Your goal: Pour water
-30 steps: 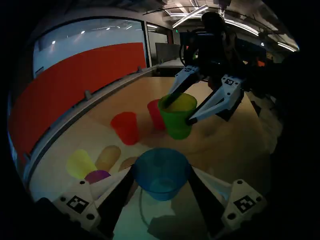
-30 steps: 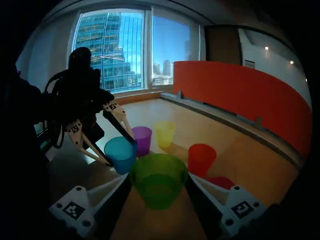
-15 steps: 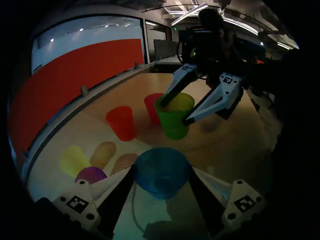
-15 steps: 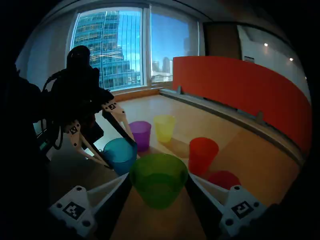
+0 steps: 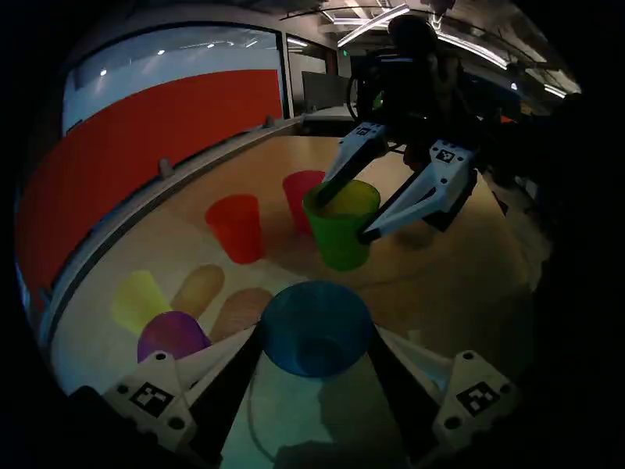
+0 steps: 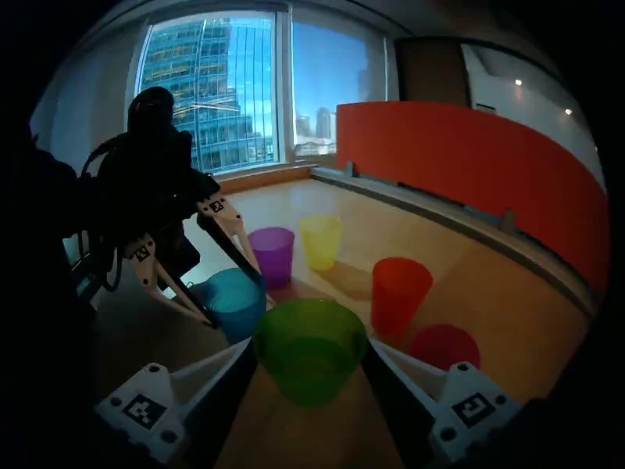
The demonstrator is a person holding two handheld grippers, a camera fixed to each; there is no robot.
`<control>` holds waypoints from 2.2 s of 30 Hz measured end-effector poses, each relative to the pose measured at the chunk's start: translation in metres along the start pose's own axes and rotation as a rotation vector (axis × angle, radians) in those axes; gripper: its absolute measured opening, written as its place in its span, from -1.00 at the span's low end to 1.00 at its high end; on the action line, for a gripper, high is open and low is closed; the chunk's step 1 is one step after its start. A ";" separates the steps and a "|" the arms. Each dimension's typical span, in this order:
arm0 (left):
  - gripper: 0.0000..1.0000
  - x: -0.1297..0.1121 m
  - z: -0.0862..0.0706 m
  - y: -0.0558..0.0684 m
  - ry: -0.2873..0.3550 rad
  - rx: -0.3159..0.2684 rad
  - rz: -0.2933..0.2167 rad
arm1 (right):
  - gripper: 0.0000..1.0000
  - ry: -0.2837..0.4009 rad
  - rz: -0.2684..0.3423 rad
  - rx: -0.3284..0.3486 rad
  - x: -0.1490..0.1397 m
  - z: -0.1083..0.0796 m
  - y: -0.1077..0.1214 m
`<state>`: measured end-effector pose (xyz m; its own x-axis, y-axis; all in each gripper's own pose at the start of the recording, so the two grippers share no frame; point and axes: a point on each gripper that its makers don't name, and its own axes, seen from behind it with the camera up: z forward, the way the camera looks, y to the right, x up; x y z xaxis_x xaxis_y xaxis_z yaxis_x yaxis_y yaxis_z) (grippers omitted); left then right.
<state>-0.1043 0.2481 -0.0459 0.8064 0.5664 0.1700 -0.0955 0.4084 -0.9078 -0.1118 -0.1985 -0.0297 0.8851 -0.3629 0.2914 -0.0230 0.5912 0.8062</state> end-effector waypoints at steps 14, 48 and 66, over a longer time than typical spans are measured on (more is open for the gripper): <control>0.91 -0.014 -0.004 -0.001 -0.023 0.007 -0.005 | 0.83 -0.021 0.003 -0.007 -0.014 0.006 0.000; 0.91 -0.038 -0.040 0.000 -0.012 0.071 -0.099 | 0.99 -0.044 0.012 -0.050 -0.036 -0.008 0.000; 0.91 -0.042 -0.060 -0.011 0.026 0.157 -0.154 | 0.99 -0.012 0.027 -0.103 -0.037 -0.038 -0.006</control>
<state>-0.1025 0.1767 -0.0661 0.8332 0.4709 0.2899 -0.0583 0.5961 -0.8008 -0.1269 -0.1616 -0.0647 0.8790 -0.3541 0.3193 0.0016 0.6718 0.7408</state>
